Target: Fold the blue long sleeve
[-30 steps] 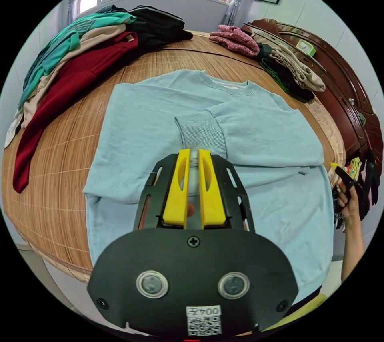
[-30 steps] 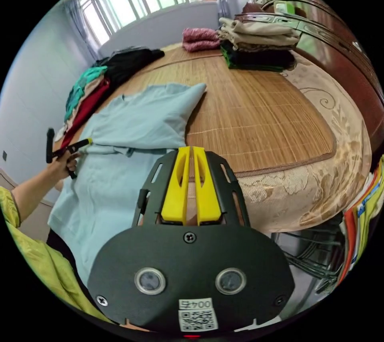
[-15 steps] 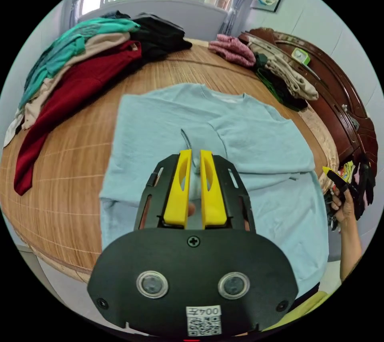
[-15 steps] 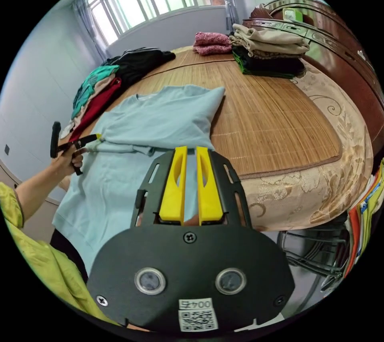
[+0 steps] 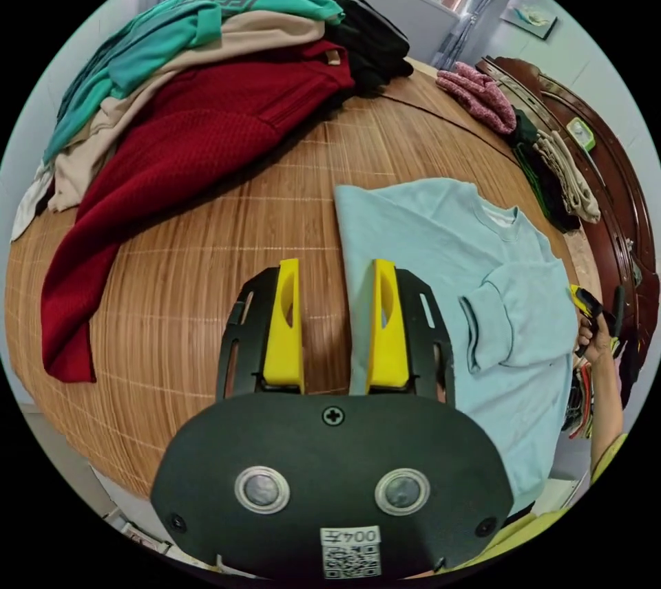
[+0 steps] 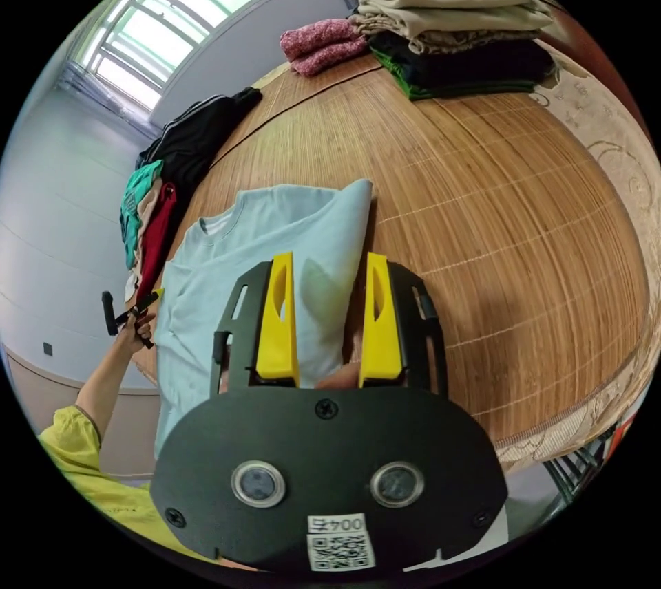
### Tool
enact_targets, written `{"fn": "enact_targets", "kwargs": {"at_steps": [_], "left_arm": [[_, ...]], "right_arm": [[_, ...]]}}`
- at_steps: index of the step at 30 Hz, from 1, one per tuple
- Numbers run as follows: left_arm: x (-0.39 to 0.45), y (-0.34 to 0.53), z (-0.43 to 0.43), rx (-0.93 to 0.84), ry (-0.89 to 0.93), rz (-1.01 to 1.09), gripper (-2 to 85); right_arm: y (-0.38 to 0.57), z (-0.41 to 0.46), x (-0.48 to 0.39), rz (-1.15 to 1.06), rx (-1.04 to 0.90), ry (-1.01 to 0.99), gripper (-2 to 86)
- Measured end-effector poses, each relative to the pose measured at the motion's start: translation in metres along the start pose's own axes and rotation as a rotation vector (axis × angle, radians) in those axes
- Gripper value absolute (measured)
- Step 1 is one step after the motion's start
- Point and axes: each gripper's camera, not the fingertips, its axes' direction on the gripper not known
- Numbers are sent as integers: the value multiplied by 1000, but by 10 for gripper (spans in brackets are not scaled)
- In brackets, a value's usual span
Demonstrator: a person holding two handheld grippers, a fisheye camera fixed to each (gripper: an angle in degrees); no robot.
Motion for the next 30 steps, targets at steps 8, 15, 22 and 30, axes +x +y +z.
{"fn": "enact_targets", "kwargs": {"at_steps": [8, 15, 22, 30], "left_arm": [[41, -19, -2, 15, -47, 224, 33], [43, -67, -23, 198, -134, 265, 17], [15, -96, -5, 62, -235, 180, 36], [-47, 77, -102, 129, 91, 139, 85]], "right_arm": [[-19, 24, -42, -122, -16, 174, 38], [-102, 37, -84, -214, 76, 281, 40], [-140, 13, -90, -155, 63, 345, 60], [48, -96, -83, -264, 41, 74, 94]]}}
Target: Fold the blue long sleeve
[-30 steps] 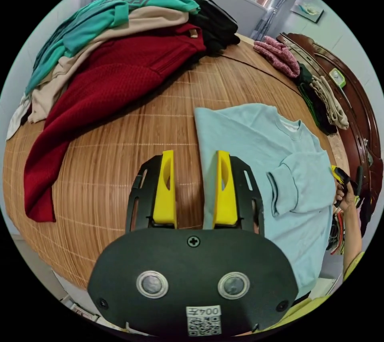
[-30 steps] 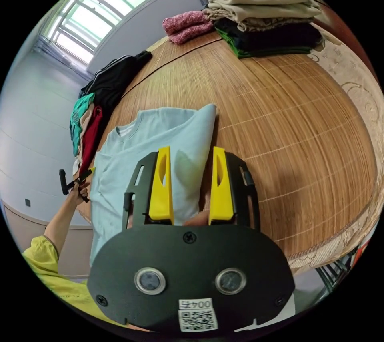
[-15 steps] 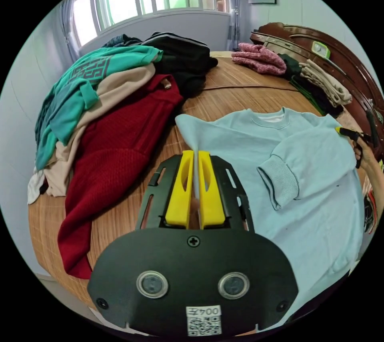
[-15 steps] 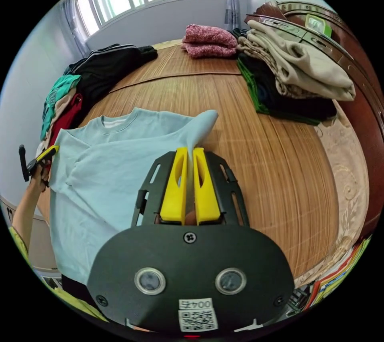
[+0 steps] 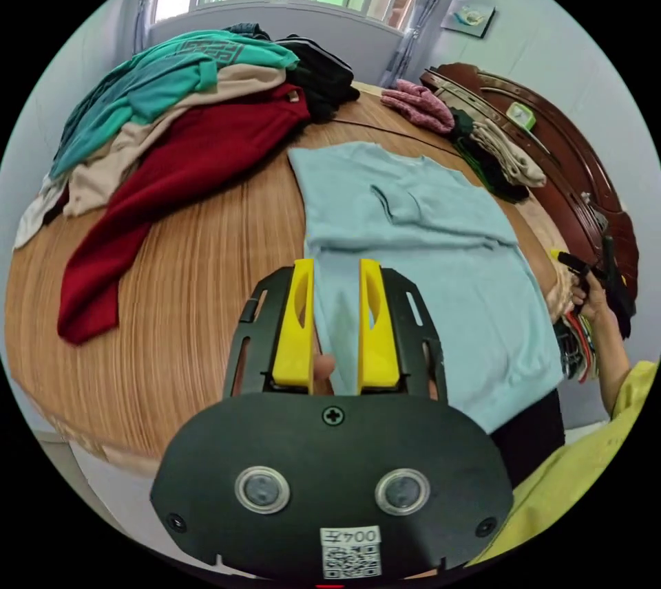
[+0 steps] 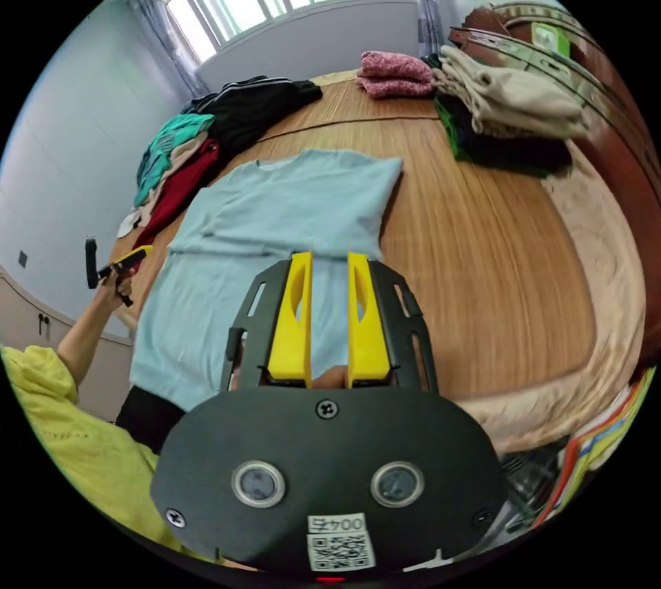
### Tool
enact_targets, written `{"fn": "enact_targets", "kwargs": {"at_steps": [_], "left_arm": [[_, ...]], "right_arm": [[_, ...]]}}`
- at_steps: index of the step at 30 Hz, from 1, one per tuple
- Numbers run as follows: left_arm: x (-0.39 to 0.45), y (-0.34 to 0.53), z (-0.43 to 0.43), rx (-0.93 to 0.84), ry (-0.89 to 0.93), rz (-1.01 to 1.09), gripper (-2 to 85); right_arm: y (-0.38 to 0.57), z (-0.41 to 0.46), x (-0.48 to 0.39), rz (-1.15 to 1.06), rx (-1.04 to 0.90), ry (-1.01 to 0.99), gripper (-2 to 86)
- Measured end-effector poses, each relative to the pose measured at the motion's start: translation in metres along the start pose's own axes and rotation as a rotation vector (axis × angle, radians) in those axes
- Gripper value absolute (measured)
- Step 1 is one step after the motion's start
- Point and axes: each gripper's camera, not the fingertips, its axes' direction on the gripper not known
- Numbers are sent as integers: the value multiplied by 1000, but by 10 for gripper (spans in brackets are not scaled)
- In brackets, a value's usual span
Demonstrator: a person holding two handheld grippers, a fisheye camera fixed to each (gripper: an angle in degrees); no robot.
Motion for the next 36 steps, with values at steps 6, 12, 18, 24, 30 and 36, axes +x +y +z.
{"fn": "enact_targets", "kwargs": {"at_steps": [6, 12, 18, 24, 30, 36], "left_arm": [[-5, 157, -60, -84, 91, -119, 93], [-25, 225, -97, -68, 171, -274, 100], [-17, 241, -115, -63, 249, -292, 113], [4, 244, -119, -126, 231, -233, 139], [28, 241, -109, -175, 166, -190, 145], [31, 229, -96, -201, 142, -198, 94]], "right_arm": [[151, -48, 14, 226, -5, -100, 101], [226, -80, 38, 396, 22, -247, 108], [251, -100, 37, 432, 41, -330, 119], [262, -108, 34, 453, 43, -379, 124], [271, -114, 30, 456, 37, -378, 128], [278, -116, 27, 463, 31, -397, 126]]}}
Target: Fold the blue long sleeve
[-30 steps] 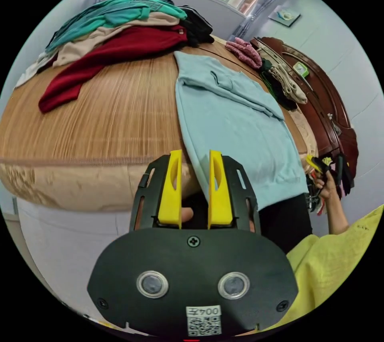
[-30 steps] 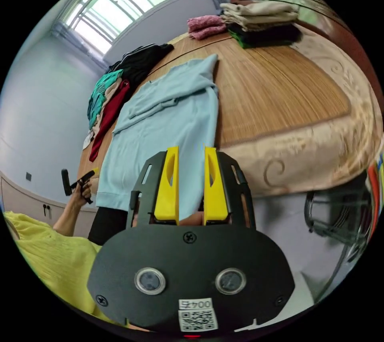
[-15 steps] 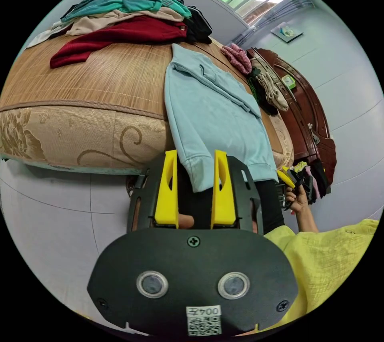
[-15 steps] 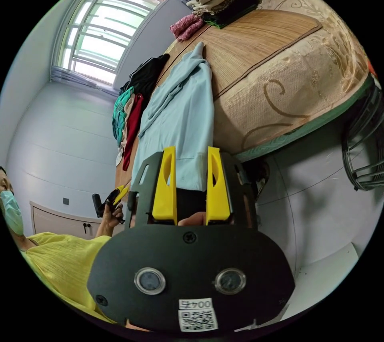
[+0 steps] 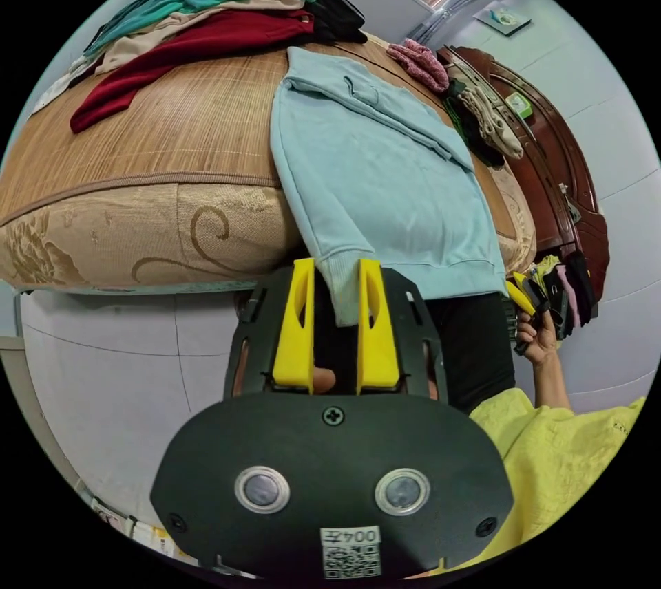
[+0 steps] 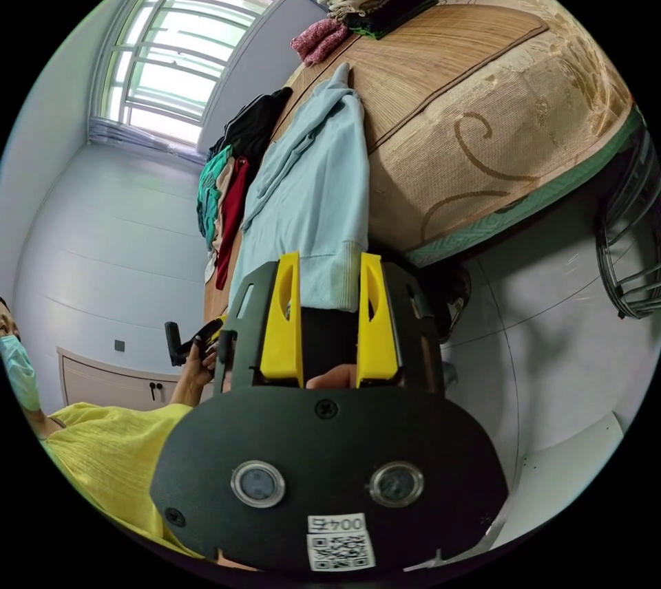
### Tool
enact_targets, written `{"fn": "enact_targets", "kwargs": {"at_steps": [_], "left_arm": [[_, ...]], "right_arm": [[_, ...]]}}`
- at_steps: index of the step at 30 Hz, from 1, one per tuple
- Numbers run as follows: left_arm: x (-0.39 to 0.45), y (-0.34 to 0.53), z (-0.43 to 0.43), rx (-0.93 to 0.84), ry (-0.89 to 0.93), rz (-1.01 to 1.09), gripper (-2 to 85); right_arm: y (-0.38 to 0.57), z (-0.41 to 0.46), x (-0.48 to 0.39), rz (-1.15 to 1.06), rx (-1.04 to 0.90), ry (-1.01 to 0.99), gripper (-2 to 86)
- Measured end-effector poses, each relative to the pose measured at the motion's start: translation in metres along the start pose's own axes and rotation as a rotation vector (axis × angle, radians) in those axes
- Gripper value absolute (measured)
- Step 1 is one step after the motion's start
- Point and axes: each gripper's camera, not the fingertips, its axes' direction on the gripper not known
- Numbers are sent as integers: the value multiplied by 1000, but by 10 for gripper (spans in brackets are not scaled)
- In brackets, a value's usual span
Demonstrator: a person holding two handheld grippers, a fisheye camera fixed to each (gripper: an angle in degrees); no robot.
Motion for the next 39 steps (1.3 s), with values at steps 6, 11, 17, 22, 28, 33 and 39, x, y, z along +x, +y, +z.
{"fn": "enact_targets", "kwargs": {"at_steps": [6, 11, 17, 22, 28, 33, 39], "left_arm": [[-1, 11, -31, 66, -56, 13, 36], [-60, 30, -26, 52, 82, -180, 30], [-28, -23, -59, 183, -56, -13, 62], [4, -105, -19, 96, -294, 136, 73], [2, -153, 28, -24, -170, 105, 86], [14, -153, 42, -37, -190, 141, 88], [24, -149, 51, -42, -220, 159, 83]], "right_arm": [[5, -11, -6, -7, 38, 13, 120], [-1, -9, -22, -69, 39, 89, 117], [-36, 13, -52, -177, 32, 201, 97], [-90, 58, -84, -301, -28, 440, 81], [-142, 90, -61, -213, -102, 502, 80], [-154, 97, -30, -124, -144, 331, 74], [-148, 111, -22, -132, -192, 363, 64]]}}
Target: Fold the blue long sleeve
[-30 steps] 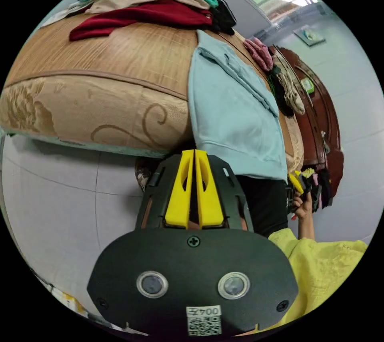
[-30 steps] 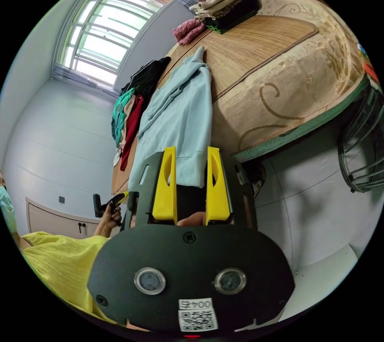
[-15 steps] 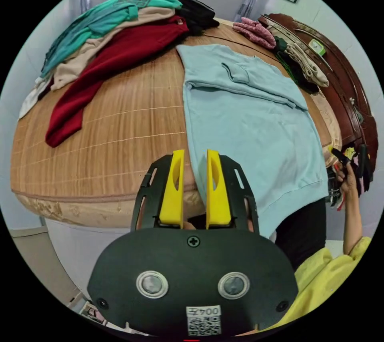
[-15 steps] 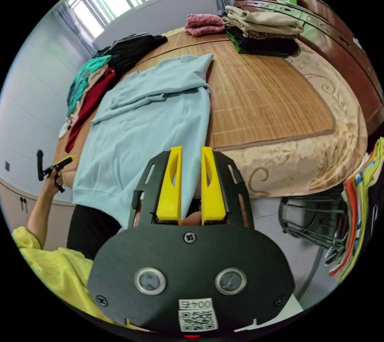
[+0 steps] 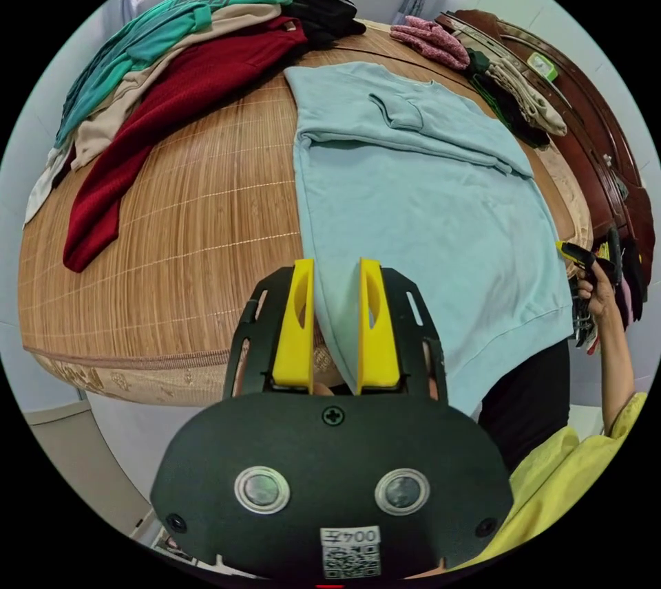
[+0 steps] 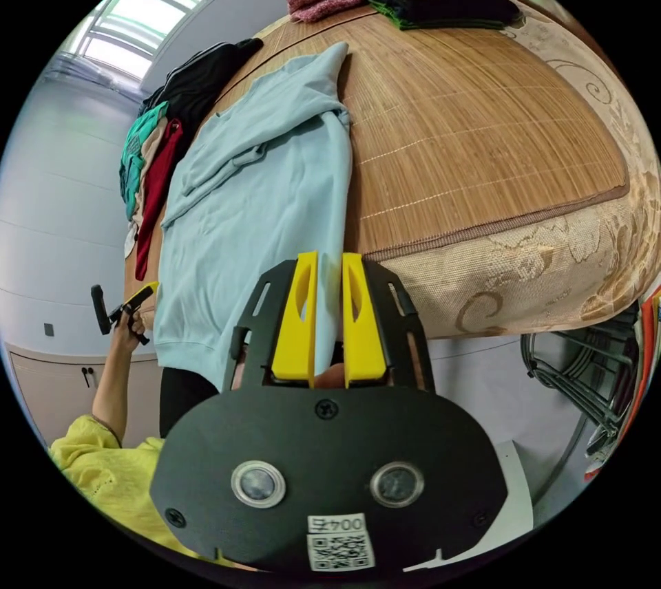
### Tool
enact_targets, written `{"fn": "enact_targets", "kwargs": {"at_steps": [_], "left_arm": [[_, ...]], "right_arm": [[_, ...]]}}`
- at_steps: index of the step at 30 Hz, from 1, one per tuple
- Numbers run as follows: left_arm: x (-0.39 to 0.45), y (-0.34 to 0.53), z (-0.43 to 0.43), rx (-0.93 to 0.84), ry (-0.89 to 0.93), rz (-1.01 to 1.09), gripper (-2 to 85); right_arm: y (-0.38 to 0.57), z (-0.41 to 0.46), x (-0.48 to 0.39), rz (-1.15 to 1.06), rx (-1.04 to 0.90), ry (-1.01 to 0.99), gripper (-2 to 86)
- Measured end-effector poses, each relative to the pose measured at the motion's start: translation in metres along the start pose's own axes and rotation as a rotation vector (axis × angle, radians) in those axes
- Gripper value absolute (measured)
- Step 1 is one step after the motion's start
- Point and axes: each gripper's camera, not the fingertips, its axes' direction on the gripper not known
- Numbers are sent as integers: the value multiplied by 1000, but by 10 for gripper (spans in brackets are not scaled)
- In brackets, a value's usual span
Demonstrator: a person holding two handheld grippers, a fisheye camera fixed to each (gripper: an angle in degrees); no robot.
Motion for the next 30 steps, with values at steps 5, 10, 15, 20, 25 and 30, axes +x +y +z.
{"fn": "enact_targets", "kwargs": {"at_steps": [5, 10, 15, 20, 25, 30], "left_arm": [[16, -7, 12, -61, -117, 53, 45], [0, -6, -11, 3, -48, -6, 18], [-51, 26, -7, 73, 104, -194, 11], [-94, 52, 25, 107, 313, -380, 10], [-96, 57, 26, 116, 316, -341, 9], [-85, 48, 26, 76, 216, -286, 8]], "right_arm": [[-1, -1, 8, 16, 1, -2, 57], [0, -9, 20, 18, 14, -4, 54], [1, -22, 39, 26, 38, -33, 52], [2, -35, 66, 67, 64, -115, 26], [-5, -34, 97, 114, 62, -163, -2], [-12, -22, 126, 188, 52, -341, 7]]}}
